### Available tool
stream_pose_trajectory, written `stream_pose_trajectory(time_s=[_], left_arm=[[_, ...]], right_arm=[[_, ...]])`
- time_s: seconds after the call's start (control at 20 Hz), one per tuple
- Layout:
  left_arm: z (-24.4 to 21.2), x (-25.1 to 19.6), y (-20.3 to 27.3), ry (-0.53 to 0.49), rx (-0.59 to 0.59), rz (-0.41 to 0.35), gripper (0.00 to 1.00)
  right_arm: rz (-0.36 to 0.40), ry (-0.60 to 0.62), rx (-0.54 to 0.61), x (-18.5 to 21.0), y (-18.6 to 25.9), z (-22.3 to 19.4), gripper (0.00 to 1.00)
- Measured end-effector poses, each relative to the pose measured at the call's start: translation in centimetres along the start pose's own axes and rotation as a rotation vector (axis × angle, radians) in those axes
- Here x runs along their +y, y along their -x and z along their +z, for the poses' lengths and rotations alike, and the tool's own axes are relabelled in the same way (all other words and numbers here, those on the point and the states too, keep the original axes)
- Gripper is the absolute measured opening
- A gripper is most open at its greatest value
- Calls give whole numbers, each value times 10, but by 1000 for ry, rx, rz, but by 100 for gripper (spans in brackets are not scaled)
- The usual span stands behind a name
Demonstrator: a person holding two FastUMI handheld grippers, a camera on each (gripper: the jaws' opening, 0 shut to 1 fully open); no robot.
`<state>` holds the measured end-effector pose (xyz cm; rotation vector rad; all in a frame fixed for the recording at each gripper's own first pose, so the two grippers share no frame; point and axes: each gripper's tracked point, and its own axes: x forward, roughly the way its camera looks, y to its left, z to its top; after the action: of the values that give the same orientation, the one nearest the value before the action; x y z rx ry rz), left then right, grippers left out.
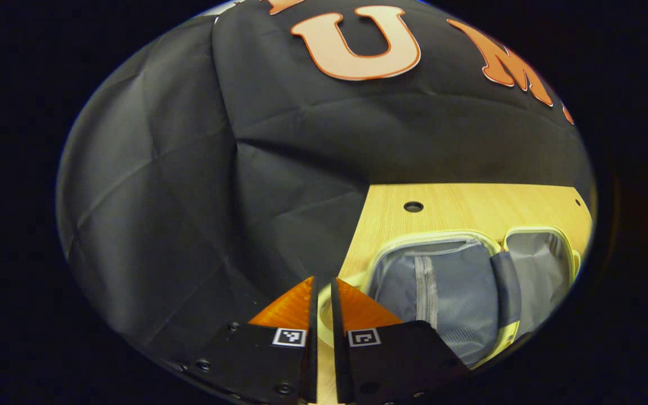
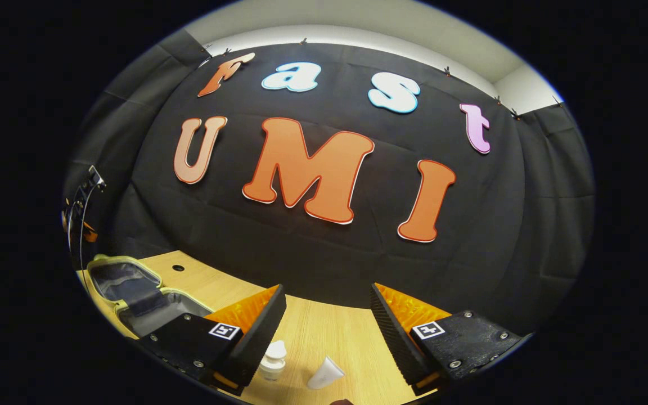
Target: First open the suitcase, pack the skin care products into it, and then close the suitcase.
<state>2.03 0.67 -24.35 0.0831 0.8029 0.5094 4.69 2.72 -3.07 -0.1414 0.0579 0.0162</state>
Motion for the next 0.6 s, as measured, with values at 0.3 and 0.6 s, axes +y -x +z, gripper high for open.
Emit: stream_pose_trajectory(time_s=[0.3,0.6], left_arm=[[79,-41,62,92,-114,-23,13],[135,-86,160,92,-325,-79,63]], right_arm=[[3,3,10,5,5,-4,96],[-23,-21,5,-10,4,-7,96]])
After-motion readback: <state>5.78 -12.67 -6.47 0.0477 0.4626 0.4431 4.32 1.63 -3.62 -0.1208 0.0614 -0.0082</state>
